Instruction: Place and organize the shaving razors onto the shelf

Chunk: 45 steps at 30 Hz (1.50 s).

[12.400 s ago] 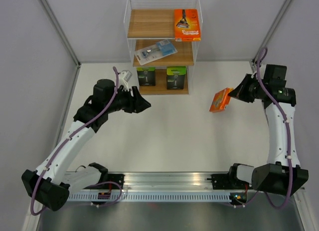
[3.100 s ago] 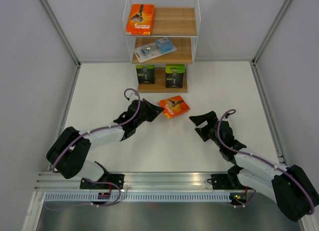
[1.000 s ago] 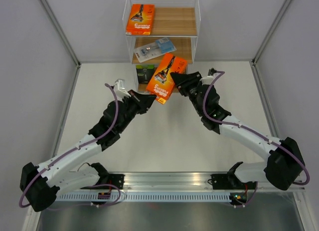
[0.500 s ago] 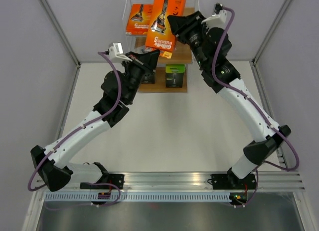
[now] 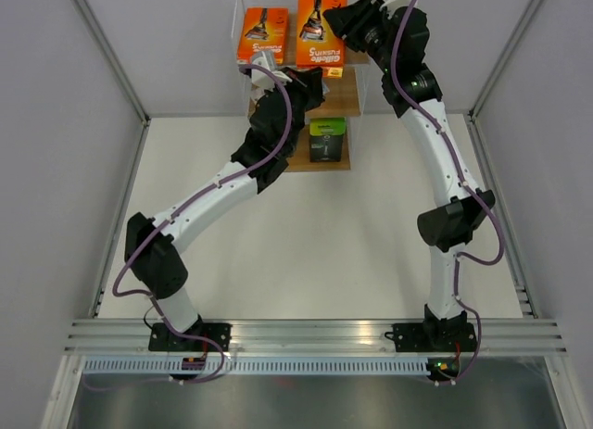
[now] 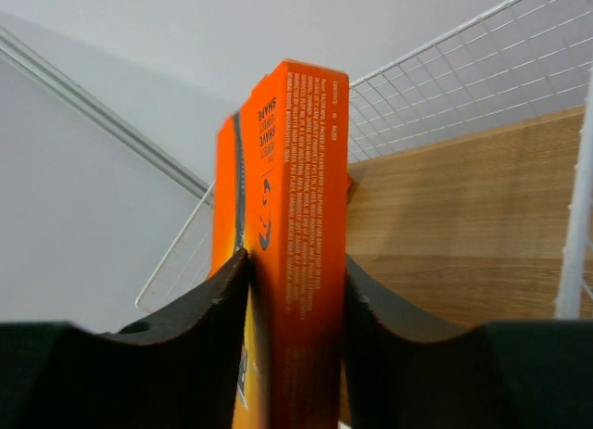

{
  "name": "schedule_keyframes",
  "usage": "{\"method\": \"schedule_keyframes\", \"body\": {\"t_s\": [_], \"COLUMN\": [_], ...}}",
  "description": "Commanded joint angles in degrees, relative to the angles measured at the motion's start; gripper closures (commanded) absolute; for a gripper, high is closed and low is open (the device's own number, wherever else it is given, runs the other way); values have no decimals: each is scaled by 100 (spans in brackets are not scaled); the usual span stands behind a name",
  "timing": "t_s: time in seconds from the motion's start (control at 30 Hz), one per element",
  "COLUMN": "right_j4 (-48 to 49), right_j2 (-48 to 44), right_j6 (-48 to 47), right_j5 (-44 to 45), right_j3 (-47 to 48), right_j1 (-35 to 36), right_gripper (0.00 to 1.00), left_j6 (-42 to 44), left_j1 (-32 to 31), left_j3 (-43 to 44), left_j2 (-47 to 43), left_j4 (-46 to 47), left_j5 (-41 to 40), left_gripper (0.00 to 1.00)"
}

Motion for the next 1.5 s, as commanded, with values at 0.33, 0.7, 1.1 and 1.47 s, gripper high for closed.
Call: {"method": "schedule_keyframes", "body": {"t_s": [0.33,0.7,1.1,1.47], "right_j4": [-536,-1108,-1451,-1433], "right_j2": [-295,-833,-691,-1307], "right_j6": [-296,-551,-578,-902], "right_j5": [-647,-111,741,970], "right_j3": [280,297,605,552], "right_j1": [-81,69,95,192], "right_gripper": [26,25,22,21], "left_j6": [-307,-991,-2504,-2698], "left_j1": [275,284,310,319], "left_j3": [641,747,826,1854], "left_j2": [329,330,382,1041], "left_j4": [-352,-510,-941,-1213], "left_j5": [-58,-532,-1578,-1156], "left_gripper": [98,98,98,98]}}
